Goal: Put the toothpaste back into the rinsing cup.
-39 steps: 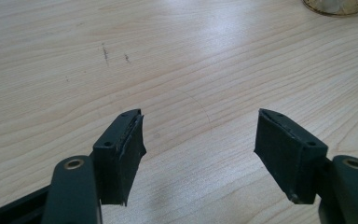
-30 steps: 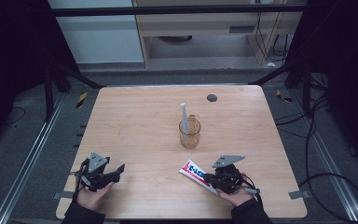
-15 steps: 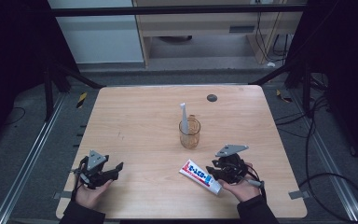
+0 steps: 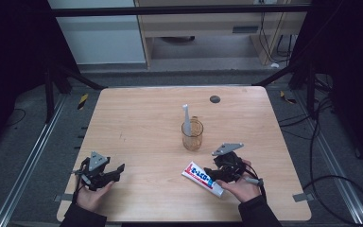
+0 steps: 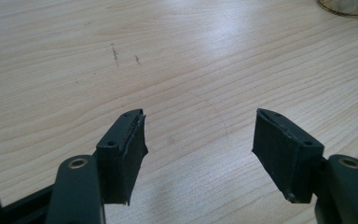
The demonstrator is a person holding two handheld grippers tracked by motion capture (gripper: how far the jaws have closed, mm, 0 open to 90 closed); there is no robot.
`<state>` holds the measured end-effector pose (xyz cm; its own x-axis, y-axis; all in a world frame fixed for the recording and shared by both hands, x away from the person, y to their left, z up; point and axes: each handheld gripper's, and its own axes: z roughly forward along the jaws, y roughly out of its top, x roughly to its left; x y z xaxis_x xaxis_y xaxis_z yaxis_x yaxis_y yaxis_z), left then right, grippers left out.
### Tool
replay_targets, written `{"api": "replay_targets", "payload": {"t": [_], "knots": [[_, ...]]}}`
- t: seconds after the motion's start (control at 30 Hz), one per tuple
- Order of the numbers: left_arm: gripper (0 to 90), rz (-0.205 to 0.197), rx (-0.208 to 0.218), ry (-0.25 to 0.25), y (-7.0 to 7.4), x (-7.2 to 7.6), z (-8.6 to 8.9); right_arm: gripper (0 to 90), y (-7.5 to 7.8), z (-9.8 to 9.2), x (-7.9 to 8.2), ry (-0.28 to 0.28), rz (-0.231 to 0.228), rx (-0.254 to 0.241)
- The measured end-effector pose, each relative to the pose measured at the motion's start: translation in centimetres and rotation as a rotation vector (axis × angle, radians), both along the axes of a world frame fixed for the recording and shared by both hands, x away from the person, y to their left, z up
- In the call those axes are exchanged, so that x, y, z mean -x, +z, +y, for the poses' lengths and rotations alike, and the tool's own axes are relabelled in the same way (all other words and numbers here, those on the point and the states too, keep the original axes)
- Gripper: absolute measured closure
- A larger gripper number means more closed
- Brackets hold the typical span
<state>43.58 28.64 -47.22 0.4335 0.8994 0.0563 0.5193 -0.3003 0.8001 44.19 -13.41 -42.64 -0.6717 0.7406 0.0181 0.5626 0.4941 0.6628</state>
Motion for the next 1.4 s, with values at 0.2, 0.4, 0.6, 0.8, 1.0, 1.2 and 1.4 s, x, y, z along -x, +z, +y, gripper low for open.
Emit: {"api": "replay_targets", "payload": {"t": [0.2, 0.4, 0.6, 0.8, 1.0, 1.2, 1.4], "knots": [[33.5, -0.001, -0.006, 0.002, 0.0, 0.0, -0.1, 44.9, -0.3, 0.7, -0.5, 0.025, 0.011, 0.037], [33.5, 0.003, -0.010, 0.001, -0.1, -0.1, -0.3, 43.6, -0.6, 1.2, -0.8, 0.054, 0.042, 0.065], [33.5, 0.005, -0.013, 0.002, -0.1, -0.3, -0.4, 41.7, -0.8, 1.6, -1.0, 0.072, 0.068, 0.085], [33.5, 0.007, -0.016, -0.001, -0.1, -0.3, -0.3, 41.1, -0.9, 2.1, -1.1, 0.075, 0.086, 0.092], [33.5, 0.007, -0.013, -0.001, -0.1, -0.3, -0.3, 40.8, -1.4, 3.2, -1.2, 0.108, 0.118, 0.113], [33.5, 0.006, -0.015, -0.002, -0.1, -0.3, -0.3, 40.4, -1.7, 3.7, -1.5, 0.120, 0.135, 0.124], [33.6, 0.007, -0.016, -0.002, -0.1, -0.3, -0.3, 38.1, -2.4, 3.9, -1.5, 0.120, 0.147, 0.147]]}}
